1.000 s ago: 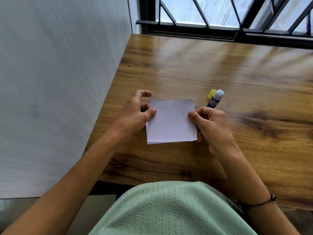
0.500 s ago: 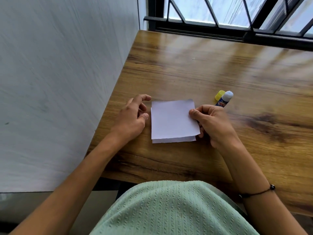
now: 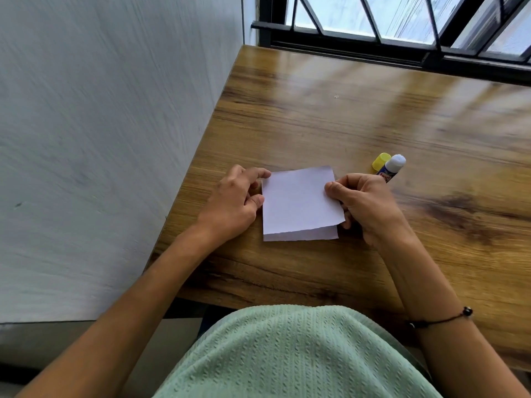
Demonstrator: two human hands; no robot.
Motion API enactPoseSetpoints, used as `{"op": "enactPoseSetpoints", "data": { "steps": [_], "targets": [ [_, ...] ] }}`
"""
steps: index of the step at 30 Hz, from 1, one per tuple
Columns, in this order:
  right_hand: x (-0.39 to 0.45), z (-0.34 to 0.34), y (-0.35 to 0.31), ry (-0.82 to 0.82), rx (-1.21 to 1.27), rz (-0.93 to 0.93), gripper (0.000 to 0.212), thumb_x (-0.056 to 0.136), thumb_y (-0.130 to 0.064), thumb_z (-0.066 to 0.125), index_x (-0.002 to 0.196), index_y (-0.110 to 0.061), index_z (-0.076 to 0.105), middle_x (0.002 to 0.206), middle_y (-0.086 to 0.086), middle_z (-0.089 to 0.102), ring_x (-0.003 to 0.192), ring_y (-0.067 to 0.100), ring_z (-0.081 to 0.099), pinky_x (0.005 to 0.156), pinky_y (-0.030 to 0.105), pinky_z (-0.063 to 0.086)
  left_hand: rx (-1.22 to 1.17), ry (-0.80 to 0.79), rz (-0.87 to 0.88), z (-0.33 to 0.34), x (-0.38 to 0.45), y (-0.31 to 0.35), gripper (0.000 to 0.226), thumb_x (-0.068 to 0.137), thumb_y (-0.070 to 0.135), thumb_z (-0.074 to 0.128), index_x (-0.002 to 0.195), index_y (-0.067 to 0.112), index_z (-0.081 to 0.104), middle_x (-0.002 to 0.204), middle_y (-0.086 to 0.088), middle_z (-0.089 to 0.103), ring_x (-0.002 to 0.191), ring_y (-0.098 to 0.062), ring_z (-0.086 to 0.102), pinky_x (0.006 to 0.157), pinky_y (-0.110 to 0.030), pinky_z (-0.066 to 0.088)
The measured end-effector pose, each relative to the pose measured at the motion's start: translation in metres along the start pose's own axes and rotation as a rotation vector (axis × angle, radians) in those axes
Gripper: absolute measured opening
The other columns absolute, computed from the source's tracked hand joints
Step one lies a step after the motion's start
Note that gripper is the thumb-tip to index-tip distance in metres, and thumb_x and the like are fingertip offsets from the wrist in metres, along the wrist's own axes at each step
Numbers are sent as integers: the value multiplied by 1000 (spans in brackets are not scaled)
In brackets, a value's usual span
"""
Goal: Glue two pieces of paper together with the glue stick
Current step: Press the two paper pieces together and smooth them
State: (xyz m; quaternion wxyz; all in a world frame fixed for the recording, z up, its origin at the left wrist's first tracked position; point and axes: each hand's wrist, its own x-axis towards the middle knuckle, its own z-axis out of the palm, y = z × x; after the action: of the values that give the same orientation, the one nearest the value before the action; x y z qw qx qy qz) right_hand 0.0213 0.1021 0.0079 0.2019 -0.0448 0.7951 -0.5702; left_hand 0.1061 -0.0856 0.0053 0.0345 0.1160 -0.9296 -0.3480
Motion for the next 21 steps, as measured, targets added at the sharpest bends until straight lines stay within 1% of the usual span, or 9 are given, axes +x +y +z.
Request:
{"op": "enactPoseSetpoints", "data": {
  "steps": [10, 14, 21],
  "targets": [
    [-1, 0, 1, -14, -17, -20, 21, 87, -18, 60, 80, 1, 61, 57, 8, 56, 30, 11, 40, 31, 20, 34, 38, -12, 5, 1, 1, 0, 41, 85, 15, 56, 124, 25, 48, 101, 3, 43, 85, -11, 46, 79, -23, 35],
    [-1, 1, 1, -4, -39, -27, 21, 87, -19, 60, 81, 1, 61, 59, 9, 57, 31, 12, 41, 32, 20, 35, 45, -15, 10, 2, 1, 0, 41, 85, 16, 56, 124, 25, 48, 101, 3, 43, 88, -11, 44, 79, -22, 34],
    [-3, 2, 1, 4, -72, -34, 18, 86, -22, 61, 76, -7, 63, 62, 9, 60, 32, 12, 42, 33, 20, 36, 64, -19, 22, 2, 0, 2, 42, 85, 17, 56, 126, 23, 47, 102, 3, 41, 91, -11, 43, 83, -22, 35]
  ]
}}
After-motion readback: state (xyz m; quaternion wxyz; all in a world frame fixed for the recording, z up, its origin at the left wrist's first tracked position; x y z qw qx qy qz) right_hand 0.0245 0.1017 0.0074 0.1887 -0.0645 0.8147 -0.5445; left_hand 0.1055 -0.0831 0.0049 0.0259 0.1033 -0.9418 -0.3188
